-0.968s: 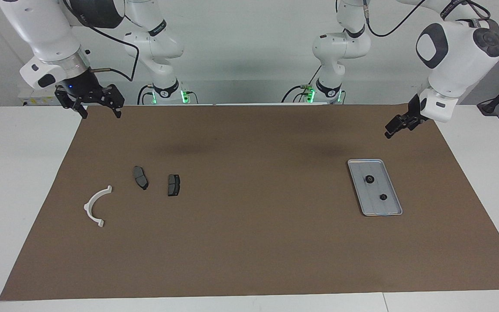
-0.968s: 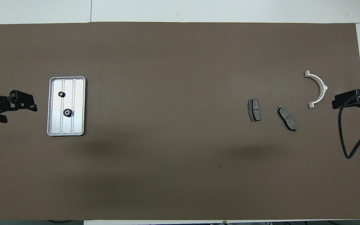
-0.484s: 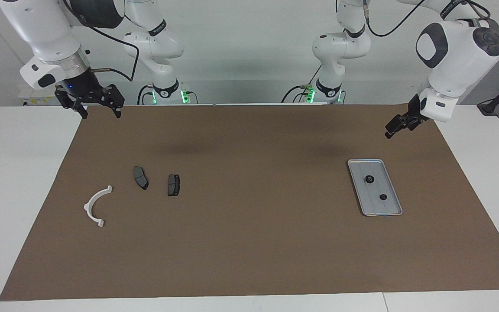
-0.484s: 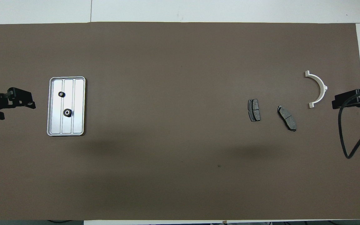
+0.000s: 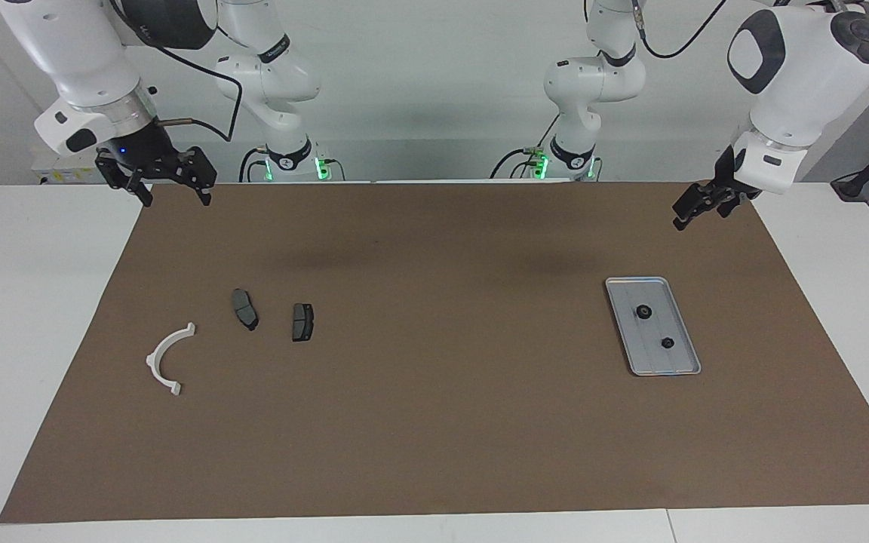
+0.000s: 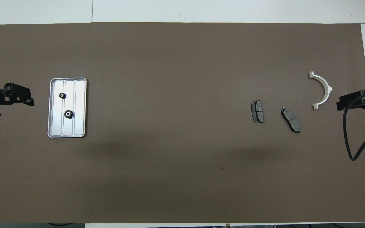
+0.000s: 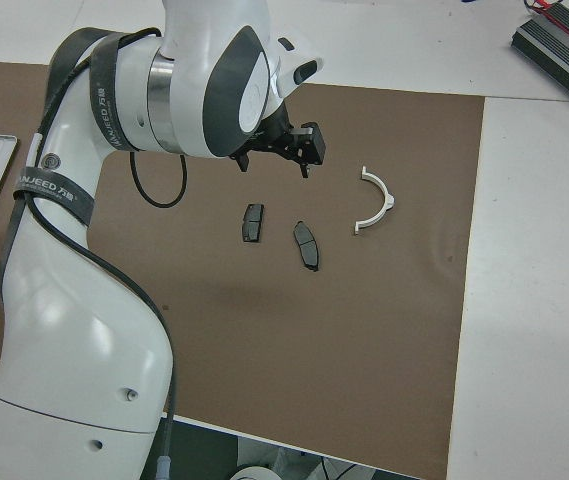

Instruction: Pick bearing gear from pile to tray

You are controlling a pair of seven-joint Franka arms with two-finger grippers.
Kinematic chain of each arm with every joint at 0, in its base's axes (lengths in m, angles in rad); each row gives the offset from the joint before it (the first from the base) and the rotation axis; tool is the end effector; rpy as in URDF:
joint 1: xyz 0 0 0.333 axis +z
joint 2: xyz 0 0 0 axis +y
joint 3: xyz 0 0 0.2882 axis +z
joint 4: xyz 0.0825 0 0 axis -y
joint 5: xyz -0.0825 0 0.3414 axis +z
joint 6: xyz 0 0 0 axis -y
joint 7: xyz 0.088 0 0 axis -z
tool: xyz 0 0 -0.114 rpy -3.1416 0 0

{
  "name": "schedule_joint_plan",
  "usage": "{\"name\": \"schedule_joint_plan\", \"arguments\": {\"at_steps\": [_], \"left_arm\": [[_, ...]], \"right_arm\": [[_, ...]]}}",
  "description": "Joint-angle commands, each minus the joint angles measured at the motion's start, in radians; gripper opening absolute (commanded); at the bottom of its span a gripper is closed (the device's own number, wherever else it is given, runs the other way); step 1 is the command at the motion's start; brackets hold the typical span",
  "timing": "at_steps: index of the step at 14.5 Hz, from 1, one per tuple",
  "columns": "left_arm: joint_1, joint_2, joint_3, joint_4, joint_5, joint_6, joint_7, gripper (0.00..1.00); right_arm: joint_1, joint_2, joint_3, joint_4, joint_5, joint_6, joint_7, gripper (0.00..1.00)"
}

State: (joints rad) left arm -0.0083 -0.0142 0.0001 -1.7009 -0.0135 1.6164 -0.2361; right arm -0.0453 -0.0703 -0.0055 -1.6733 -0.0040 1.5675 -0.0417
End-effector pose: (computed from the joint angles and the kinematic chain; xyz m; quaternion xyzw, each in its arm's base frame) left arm 0.5068 -0.0056 0.5449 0.9928 0.1142 -0.0357 0.0024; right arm 0.4892 -0.0254 0.5807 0.9998 -0.0045 -0.0178 0.0010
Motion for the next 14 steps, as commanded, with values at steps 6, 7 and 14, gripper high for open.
{"name": "schedule_joint_plan", "arguments": {"at_steps": [6, 7, 14], "left_arm": [[0.01, 0.017, -0.018, 0.029, 0.01, -0.007, 0.003, 1.0], [0.01, 0.016, -0.018, 0.029, 0.01, -0.007, 0.006, 1.0], [0.011, 0.014, -0.017, 0.032, 0.01, -0.007, 0.005, 1.0]], "right_arm": [[-0.007, 0.001, 0.007, 0.001, -0.014, 0.002, 0.008, 1.0], [-0.005, 0.001, 0.007, 0.001, -0.014, 0.002, 0.008, 1.0], [-0.005, 0.001, 0.007, 0.001, -0.016, 0.0, 0.008, 1.0]]}}
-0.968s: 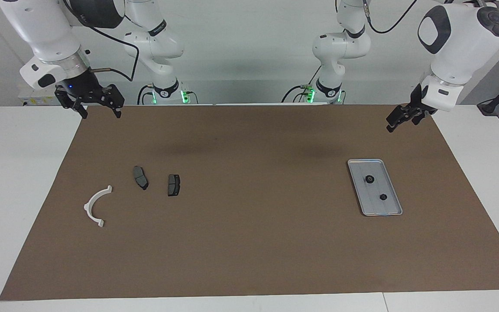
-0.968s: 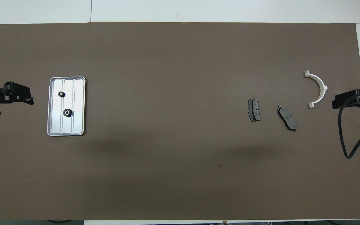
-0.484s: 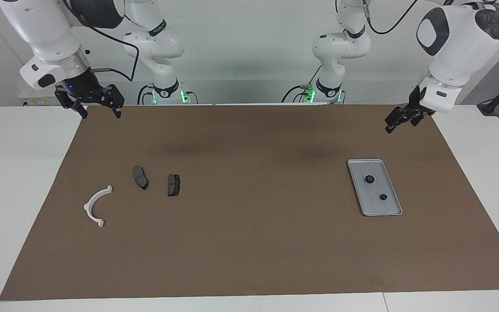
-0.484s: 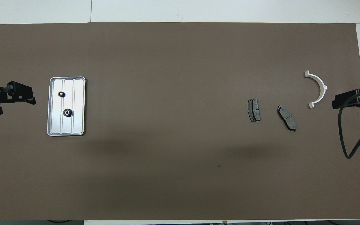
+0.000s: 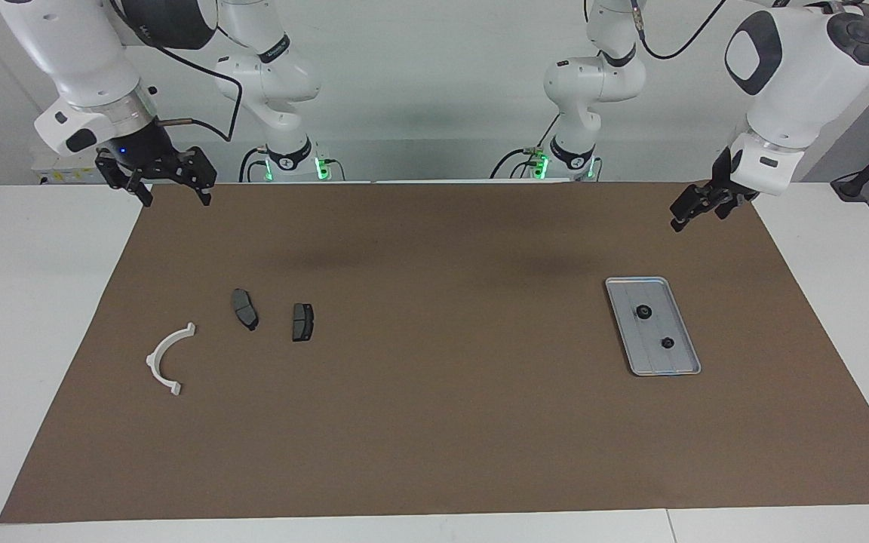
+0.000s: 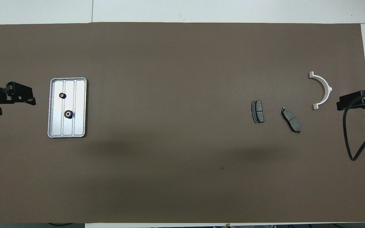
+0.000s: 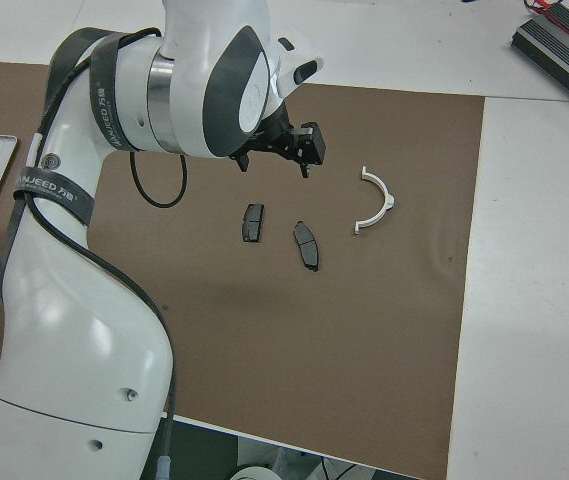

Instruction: Pick bearing gear from pile to tray

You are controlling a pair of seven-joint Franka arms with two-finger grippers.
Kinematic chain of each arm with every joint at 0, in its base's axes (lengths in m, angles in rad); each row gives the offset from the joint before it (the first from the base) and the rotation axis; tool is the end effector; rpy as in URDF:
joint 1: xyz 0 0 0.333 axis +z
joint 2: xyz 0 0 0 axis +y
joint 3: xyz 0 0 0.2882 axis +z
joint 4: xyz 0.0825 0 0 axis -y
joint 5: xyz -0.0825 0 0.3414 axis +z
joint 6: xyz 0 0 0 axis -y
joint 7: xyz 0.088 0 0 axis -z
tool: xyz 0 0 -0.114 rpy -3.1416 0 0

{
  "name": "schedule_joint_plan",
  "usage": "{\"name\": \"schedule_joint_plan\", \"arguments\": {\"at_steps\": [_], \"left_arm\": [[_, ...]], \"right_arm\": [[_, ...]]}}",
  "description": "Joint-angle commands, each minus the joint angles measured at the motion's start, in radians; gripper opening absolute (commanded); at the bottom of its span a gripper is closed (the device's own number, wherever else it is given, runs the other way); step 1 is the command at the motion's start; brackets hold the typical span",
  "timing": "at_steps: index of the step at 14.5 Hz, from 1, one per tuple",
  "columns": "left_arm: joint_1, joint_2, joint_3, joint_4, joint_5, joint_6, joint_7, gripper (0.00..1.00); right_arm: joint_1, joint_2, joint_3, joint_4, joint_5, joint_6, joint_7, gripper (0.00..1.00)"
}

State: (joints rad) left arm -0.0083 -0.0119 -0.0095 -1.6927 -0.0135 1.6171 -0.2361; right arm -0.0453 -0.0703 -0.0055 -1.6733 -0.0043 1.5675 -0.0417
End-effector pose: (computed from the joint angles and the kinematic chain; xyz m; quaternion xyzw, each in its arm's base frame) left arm 0.5079 -0.0105 0.5473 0.9935 0.1094 -0.0324 0.0026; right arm 0.4892 -0.0255 0.5807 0.9998 -0.0045 -0.0178 0.0011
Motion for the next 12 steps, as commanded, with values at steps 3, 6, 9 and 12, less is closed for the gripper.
{"name": "schedule_joint_plan", "arguments": {"at_steps": [3, 6, 9, 12], "left_arm": [[0.011, 0.012, -0.007, 0.024, 0.01, -0.008, 0.014, 1.0], [0.011, 0.012, -0.006, 0.024, 0.01, -0.006, 0.017, 1.0], [0.013, 0.013, 0.002, 0.028, 0.012, 0.0, 0.023, 1.0], [0.014, 0.012, 0.008, 0.031, 0.012, -0.002, 0.101, 1.0]], "right_arm": [[-0.005, 0.001, 0.007, 0.001, -0.016, 0.0, 0.008, 1.0], [-0.005, 0.001, 0.007, 0.001, -0.016, 0.0, 0.006, 1.0], [-0.007, 0.001, 0.007, 0.001, -0.016, -0.001, 0.006, 1.0], [-0.007, 0.001, 0.007, 0.001, -0.016, 0.0, 0.006, 1.0]]}}
